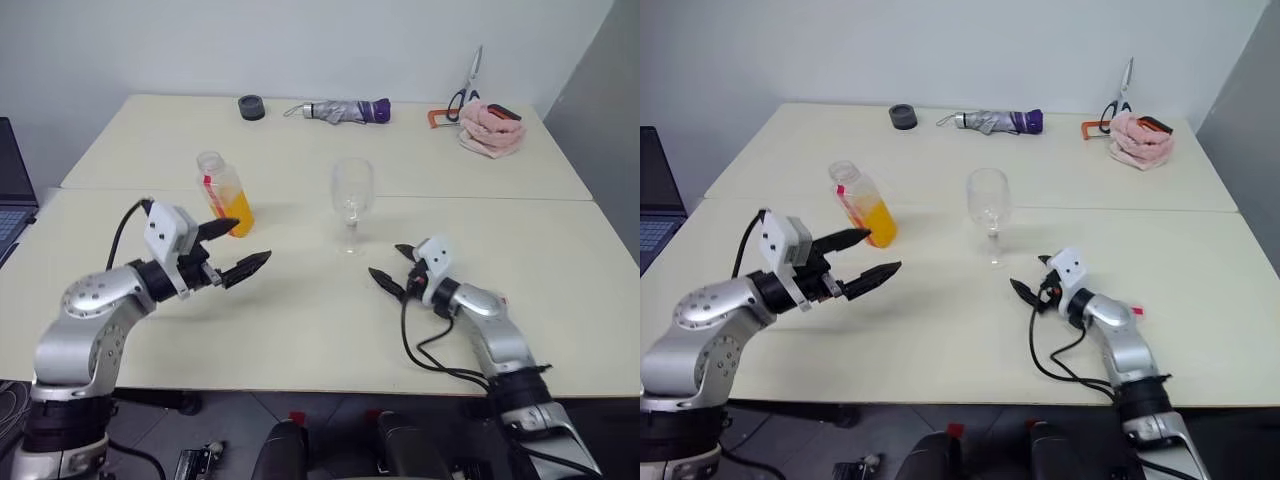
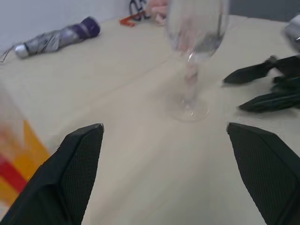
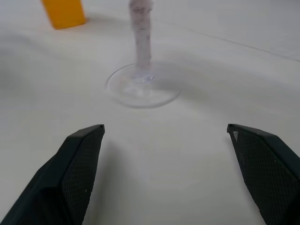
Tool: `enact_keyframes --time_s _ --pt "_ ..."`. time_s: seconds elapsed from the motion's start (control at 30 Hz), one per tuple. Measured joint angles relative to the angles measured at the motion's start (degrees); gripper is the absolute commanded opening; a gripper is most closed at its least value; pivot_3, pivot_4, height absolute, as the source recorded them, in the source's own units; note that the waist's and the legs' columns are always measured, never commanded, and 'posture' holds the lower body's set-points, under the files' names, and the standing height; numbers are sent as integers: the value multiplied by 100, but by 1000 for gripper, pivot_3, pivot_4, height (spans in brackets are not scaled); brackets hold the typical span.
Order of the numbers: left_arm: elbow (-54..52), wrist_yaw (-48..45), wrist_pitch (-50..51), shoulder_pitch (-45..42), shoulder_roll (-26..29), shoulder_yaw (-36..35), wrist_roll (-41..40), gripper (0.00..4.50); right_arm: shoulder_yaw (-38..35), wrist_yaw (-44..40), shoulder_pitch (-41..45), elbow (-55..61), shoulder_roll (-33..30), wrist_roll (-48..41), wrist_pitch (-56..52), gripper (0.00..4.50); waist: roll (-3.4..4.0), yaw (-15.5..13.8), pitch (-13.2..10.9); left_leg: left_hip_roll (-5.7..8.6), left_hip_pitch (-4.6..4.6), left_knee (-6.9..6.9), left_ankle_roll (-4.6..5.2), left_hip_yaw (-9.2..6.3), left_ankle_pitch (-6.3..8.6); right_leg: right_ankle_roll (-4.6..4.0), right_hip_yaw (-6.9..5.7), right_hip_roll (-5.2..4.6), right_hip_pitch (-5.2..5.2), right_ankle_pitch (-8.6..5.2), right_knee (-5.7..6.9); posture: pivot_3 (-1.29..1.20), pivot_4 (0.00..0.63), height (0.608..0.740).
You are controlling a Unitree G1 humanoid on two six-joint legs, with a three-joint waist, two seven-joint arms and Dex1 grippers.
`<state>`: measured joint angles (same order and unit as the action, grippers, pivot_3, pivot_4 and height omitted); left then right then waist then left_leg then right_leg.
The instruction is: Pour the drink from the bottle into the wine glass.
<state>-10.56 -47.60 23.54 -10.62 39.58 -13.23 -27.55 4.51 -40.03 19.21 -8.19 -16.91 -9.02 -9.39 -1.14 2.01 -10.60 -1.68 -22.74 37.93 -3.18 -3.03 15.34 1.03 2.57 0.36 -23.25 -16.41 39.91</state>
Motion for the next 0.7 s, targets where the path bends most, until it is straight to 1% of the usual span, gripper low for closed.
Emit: enact_keyframes --time_s 0.13,0.27,0.33,0.53,0.7 --pt "445 385 -417 213 -254 -70 304 4500 117 -506 -642 1696 -642 -520 -823 4464 2 -12 -1 -3 3 0 0 -7 0 0 -3 4 1 -1 3 0 150 740" --pt "1143 1056 -854 22 -573 -206 659 4500 126 -607 -915 2798 -917 -927 -1431 4464 -1 -27 0 -2 0 3 0 -10 0 1 -8 4 2 -1 2 0 150 740" --pt "1458 1308 -1031 -157 -596 -277 793 4500 113 -567 -910 3208 -948 -1094 -1643 4464 -3 -24 1 -1 0 4 0 -9 0 1 -7 4 2 -1 2 0 150 740" --pt "2039 1312 -1304 -441 -588 -313 855 4500 105 -417 -876 3671 -1025 -1456 -2127 4464 -3 -26 1 2 -2 3 -1 -8 0 1 -9 2 3 -1 0 0 150 740" --pt "2712 1328 -1528 -967 -502 -314 937 4500 102 -316 -735 3734 -1122 -1502 -2241 4464 -3 -26 1 3 -2 3 -1 -10 0 1 -12 3 3 -1 0 0 150 740"
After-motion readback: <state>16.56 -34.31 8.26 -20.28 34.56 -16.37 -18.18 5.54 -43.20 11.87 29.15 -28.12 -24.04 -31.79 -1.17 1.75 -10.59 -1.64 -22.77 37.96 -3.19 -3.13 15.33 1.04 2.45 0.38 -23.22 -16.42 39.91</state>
